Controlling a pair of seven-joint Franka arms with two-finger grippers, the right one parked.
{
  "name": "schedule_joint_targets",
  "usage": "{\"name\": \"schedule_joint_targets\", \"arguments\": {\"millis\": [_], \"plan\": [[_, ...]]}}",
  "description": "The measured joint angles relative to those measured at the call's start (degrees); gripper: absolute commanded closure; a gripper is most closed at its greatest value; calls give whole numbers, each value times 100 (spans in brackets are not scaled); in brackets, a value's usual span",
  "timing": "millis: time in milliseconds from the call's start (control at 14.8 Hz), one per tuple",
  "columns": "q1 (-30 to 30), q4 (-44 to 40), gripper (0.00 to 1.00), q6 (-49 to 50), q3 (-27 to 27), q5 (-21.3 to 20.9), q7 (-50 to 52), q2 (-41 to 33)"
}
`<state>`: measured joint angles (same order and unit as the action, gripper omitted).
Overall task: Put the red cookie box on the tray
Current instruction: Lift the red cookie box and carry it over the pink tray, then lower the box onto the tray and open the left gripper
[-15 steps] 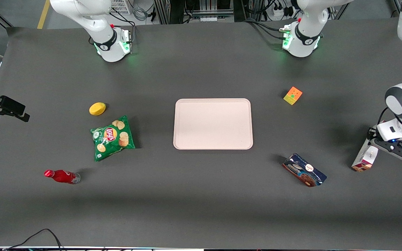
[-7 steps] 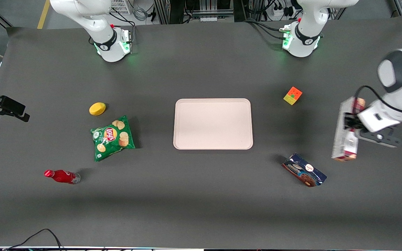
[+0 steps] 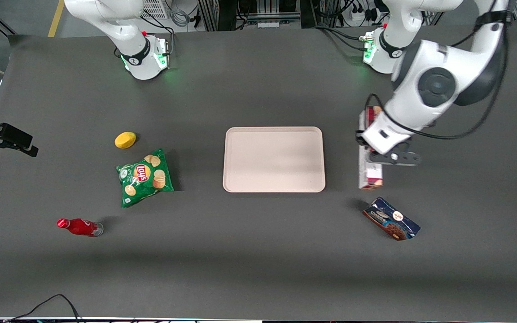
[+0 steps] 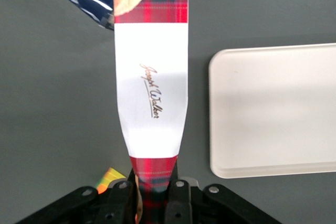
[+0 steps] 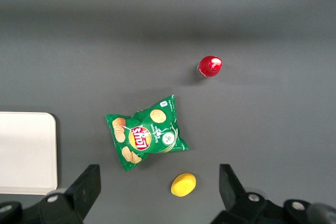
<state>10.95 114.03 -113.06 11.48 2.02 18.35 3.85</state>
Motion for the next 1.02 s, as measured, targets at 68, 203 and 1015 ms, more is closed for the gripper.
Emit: {"name": "schedule_joint_targets", "arguments": {"millis": [68, 203, 1015], "plan": [[19, 20, 100, -20, 121, -1, 210, 6], [29, 62, 100, -129, 204, -2, 517, 52], [1120, 786, 100, -2312, 684, -2037, 4218, 1270]]}}
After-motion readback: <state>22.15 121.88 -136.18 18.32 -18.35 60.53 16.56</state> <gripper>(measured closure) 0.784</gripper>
